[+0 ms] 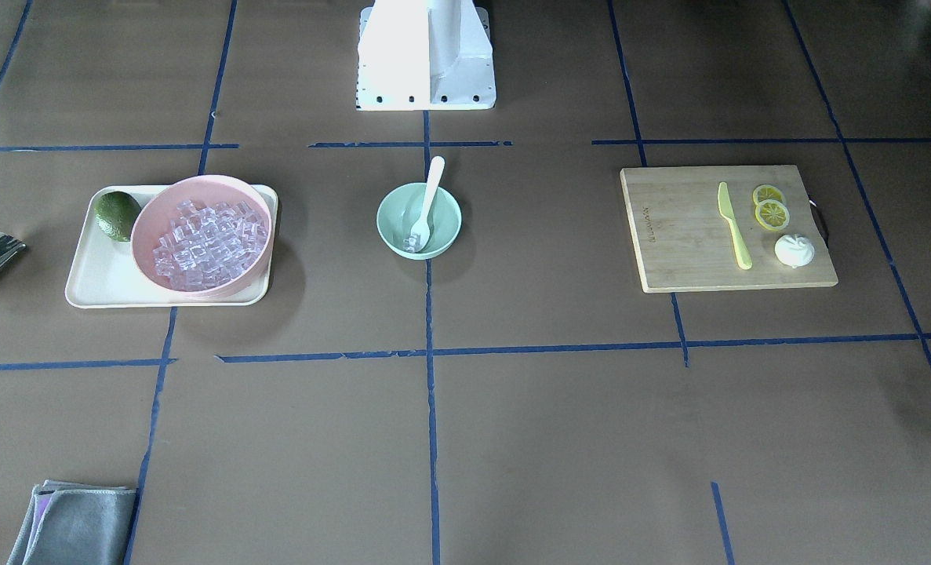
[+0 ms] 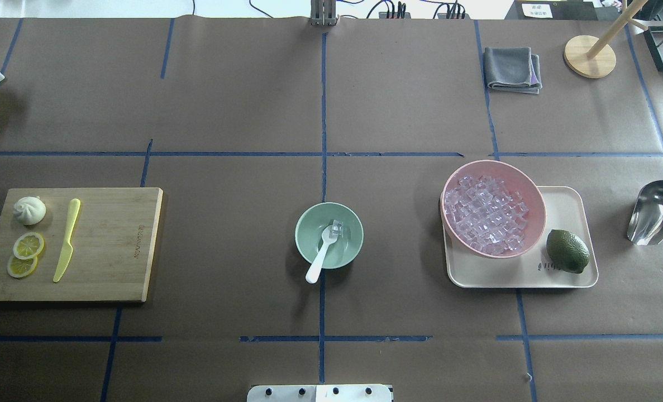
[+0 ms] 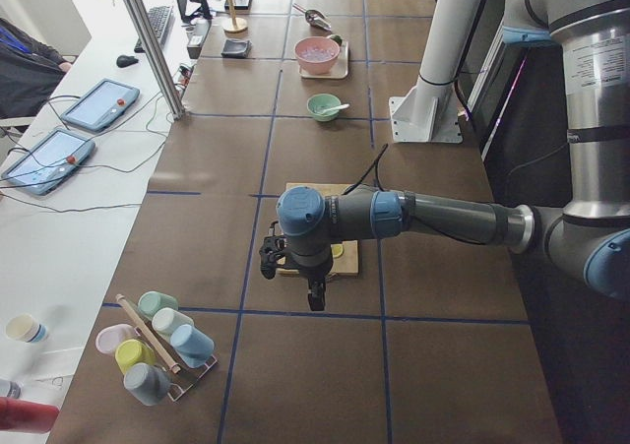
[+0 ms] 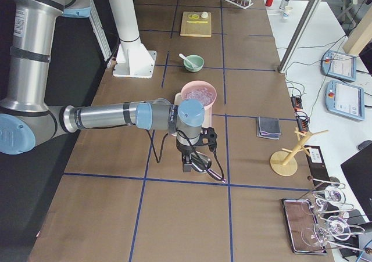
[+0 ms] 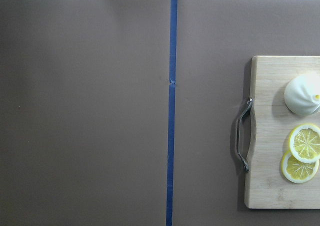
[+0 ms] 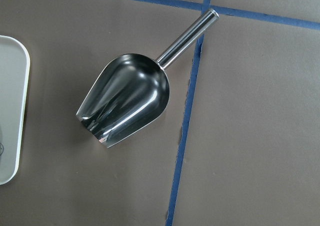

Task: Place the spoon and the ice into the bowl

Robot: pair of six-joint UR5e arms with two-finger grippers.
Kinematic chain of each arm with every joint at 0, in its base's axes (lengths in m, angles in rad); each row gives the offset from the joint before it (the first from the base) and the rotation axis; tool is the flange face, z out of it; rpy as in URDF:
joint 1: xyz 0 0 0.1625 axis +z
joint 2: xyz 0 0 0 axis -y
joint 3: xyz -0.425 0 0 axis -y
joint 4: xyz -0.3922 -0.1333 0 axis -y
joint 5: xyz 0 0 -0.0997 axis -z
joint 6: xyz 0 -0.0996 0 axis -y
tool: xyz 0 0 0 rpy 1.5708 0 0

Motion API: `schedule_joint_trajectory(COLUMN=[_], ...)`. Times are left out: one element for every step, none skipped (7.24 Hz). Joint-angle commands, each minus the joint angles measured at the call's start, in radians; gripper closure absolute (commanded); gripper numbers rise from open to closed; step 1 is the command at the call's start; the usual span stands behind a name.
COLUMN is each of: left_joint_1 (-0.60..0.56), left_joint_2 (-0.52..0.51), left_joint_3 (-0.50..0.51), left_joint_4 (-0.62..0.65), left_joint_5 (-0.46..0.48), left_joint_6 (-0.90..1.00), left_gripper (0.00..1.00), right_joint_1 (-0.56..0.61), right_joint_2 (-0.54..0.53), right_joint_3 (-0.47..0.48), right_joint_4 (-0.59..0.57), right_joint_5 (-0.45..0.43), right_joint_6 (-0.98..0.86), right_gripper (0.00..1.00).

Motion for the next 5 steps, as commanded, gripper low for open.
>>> schedule_joint_trajectory(left_joint_1=[0.000,0.000,0.000,0.000,0.000], left_joint_2=[0.002,0.005,0.006,0.008,0.008], left_joint_3=[0.006,0.007,0.009,0.010,0.009], left_joint_4=[0.000,0.002,0.002,0.002,0.002], left_joint_5=[0.000,0.000,0.000,0.000,0.000], left_joint_6=[0.000,0.000,0.000,0.000,0.000], left_gripper=[0.00,0.00,0.00,0.00,0.00], right_joint_1=[0.000,0.000,0.000,-0.002,-0.002], right_joint_2=[0.000,0.000,0.002,0.003,0.003], right_joint_3=[-0.001,-0.001,-0.009,-0.009,-0.009], right_joint_4=[0.000,0.000,0.000,0.002,0.002], right_joint_5=[0.000,0.000,0.000,0.000,0.000], right_joint_6=[0.000,0.000,0.000,-0.001,0.000], right_gripper=[0.00,0.00,0.00,0.00,0.00])
